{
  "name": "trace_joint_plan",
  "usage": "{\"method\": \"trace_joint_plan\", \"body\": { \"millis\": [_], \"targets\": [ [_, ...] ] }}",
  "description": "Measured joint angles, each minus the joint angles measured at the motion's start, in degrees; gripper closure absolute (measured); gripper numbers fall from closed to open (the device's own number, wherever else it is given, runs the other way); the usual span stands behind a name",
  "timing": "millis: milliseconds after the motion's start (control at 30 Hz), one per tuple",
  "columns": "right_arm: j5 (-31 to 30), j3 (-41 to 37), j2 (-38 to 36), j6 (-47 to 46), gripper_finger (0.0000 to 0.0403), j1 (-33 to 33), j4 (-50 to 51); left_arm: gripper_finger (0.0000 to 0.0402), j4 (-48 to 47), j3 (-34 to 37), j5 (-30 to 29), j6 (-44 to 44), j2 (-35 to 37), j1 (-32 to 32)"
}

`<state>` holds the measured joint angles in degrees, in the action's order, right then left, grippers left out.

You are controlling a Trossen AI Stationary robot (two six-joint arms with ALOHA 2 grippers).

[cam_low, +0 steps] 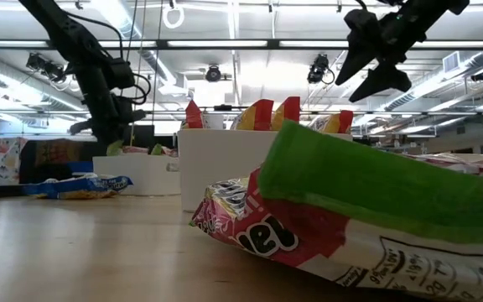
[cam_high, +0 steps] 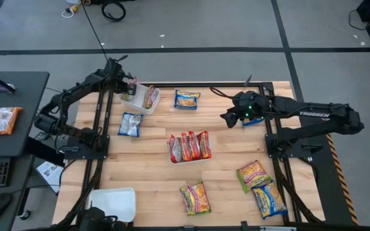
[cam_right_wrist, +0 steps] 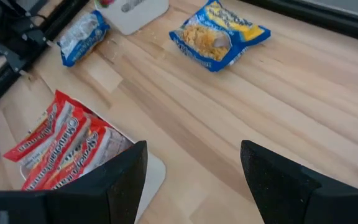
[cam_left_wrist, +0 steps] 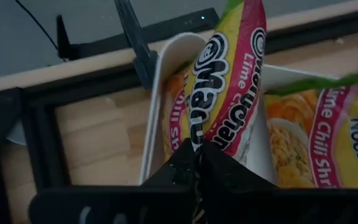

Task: Sort Maruchan noodles
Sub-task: Put the green noodle pack into the top white bin

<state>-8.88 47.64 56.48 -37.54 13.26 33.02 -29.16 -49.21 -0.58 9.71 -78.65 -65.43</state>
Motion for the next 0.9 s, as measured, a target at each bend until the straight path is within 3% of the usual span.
{"method": "trace_joint_plan", "body": {
  "millis": [267, 567, 733, 900],
  "targets": [
    [0.02, 0.00, -0.23, 1.17, 0.0140, 0.02, 0.08, 0.0376, -10.10, -6.26, -2.20, -2.67, -1.39, 0.81],
    [3.75, 0.00, -0.30, 2.83, 0.0140, -0.15, 0.15, 0.0278, -19.22, -11.35, -3.37, -2.60, -2.47, 2.42],
    [4.46, 0.00, -1.44, 3.52, 0.0140, -1.20, 1.21, 0.0250, -28.31, -17.67, -4.98, -1.30, -0.20, 6.24],
    [4.17, 0.00, -2.55, 7.32, 0.0140, -2.06, 1.53, 0.0252, -29.93, -21.41, -1.03, 3.82, 5.12, 15.25]
  ]
}}
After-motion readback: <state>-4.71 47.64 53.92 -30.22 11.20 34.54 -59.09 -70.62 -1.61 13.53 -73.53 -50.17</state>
